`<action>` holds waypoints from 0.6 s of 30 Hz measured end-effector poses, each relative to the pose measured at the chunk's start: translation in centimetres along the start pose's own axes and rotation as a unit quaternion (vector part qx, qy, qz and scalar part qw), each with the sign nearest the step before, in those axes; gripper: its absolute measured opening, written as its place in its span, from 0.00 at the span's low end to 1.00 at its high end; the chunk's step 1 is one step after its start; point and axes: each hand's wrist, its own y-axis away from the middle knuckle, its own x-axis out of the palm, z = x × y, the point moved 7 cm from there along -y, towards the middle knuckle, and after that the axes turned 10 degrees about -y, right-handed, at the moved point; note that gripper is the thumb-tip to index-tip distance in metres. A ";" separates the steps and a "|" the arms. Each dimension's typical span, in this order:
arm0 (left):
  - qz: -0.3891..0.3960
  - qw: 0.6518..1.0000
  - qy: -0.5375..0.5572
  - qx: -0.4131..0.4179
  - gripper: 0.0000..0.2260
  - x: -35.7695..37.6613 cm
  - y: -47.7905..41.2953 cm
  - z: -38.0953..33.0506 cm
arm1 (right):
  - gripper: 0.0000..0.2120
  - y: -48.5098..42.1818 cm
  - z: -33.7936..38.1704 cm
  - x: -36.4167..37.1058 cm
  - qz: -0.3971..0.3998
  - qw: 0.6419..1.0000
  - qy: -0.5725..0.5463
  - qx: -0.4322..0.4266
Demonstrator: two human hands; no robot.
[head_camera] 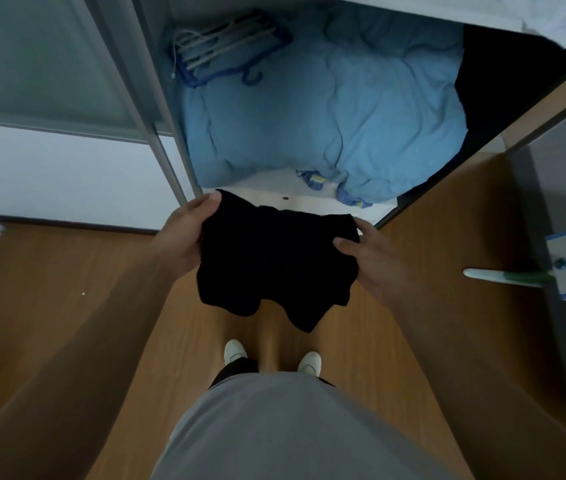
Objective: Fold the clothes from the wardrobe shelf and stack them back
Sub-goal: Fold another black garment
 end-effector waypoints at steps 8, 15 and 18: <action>0.005 0.948 -0.293 0.121 0.17 -0.3 -1.7 -9.4 | 0.12 -2.4 7.1 5.4 0.077 0.988 0.131 -0.024; 0.093 0.922 -0.358 0.118 0.38 -0.3 -3.2 -17.4 | 0.21 -5.1 13.1 11.0 0.066 0.831 0.541 -0.114; 0.100 0.812 -0.550 0.165 0.33 0.5 -3.7 -19.8 | 0.15 -6.4 17.5 11.3 -0.016 0.777 0.606 -0.169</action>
